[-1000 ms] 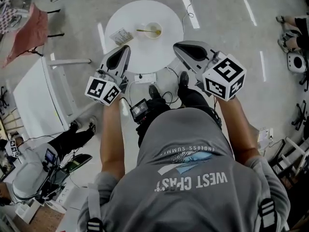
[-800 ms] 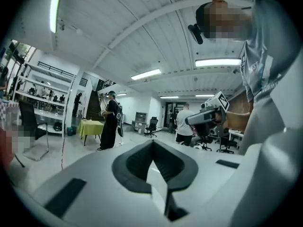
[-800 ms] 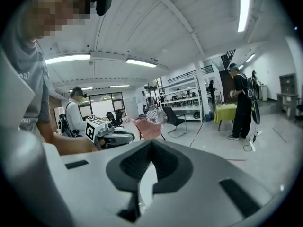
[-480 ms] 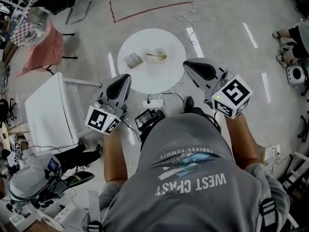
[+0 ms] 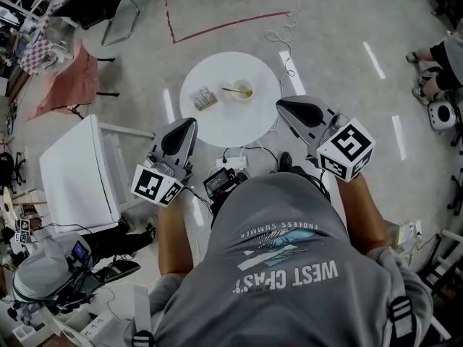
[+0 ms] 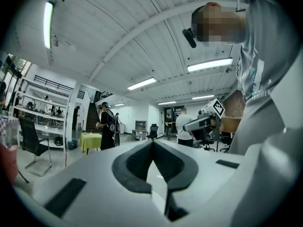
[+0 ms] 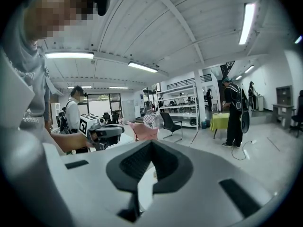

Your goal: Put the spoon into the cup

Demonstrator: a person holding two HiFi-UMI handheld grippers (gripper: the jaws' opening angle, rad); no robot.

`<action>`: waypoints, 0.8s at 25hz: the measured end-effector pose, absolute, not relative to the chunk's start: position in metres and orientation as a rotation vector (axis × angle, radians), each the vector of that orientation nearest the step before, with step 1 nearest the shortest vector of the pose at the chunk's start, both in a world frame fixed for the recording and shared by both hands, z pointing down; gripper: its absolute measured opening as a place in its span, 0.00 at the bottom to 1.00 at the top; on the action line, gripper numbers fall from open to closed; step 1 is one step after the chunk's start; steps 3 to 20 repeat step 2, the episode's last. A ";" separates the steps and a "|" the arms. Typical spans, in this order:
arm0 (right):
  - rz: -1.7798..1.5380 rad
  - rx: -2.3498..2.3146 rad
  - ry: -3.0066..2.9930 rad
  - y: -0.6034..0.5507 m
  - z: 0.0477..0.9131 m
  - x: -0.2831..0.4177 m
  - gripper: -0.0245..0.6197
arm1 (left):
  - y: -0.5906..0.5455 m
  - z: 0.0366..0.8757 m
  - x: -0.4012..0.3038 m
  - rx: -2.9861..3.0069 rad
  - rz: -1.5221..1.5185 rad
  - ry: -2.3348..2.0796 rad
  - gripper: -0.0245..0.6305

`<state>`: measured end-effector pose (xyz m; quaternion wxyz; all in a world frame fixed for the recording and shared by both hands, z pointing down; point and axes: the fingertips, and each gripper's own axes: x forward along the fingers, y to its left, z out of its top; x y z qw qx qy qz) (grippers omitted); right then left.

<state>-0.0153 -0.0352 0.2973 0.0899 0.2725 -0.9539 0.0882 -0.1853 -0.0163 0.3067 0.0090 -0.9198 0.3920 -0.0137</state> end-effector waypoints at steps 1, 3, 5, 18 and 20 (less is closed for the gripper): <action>0.263 0.810 -2.836 -0.036 0.298 -0.016 0.04 | -0.017 0.307 -0.186 -2.873 -0.041 1.224 0.04; 0.264 0.809 -2.835 -0.036 0.298 -0.017 0.04 | -0.017 0.307 -0.186 -2.873 -0.040 1.223 0.04; 0.264 0.809 -2.835 -0.036 0.298 -0.017 0.04 | -0.017 0.307 -0.186 -2.873 -0.040 1.223 0.04; 0.264 0.809 -2.835 -0.036 0.298 -0.017 0.04 | -0.017 0.307 -0.186 -2.873 -0.040 1.223 0.04; 0.264 0.809 -2.835 -0.036 0.298 -0.017 0.04 | -0.017 0.307 -0.186 -2.873 -0.040 1.223 0.04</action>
